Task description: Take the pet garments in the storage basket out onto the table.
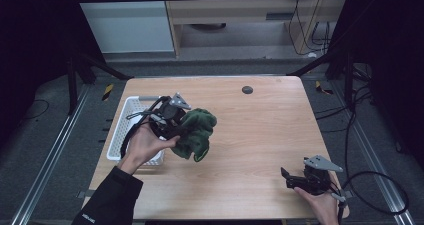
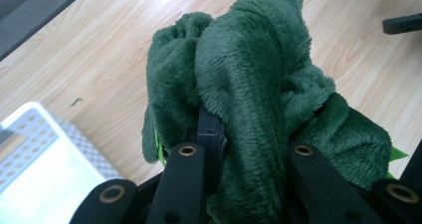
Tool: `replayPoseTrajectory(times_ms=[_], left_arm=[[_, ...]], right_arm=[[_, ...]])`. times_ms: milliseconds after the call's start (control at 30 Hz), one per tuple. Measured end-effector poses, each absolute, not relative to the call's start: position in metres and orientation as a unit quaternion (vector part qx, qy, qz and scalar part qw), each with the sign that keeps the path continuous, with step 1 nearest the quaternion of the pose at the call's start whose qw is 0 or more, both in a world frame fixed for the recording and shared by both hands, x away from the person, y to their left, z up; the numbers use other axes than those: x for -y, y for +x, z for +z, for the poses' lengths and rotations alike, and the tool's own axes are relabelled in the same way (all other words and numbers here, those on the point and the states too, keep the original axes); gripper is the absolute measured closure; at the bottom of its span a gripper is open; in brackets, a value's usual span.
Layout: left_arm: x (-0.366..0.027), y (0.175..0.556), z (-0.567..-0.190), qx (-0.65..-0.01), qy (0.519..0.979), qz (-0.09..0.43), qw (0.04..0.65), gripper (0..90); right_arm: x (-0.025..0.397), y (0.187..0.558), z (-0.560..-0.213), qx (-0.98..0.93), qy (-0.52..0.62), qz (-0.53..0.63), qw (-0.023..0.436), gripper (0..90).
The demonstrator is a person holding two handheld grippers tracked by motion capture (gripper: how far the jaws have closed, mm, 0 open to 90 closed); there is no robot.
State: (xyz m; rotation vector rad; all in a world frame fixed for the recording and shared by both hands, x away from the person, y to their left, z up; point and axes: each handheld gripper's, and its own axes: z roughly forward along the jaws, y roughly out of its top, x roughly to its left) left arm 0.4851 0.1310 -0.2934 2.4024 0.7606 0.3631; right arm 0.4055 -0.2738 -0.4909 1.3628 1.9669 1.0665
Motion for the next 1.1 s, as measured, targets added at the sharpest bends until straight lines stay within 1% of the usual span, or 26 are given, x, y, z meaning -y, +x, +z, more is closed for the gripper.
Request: replayPoseTrajectory(times_ms=[433,1100], left_arm=[[-0.101,0.489,-0.307,-0.262,0.913,0.120,0.288,77.3],[-0.068,0.497,-0.347,-0.240,0.927,0.089,0.273,77.0]], right_arm=[[0.275,0.406,-0.491,-0.724,0.502,0.394,0.263,7.3],[0.276,0.405,-0.490,-0.725,0.498,0.393,0.267,7.3]])
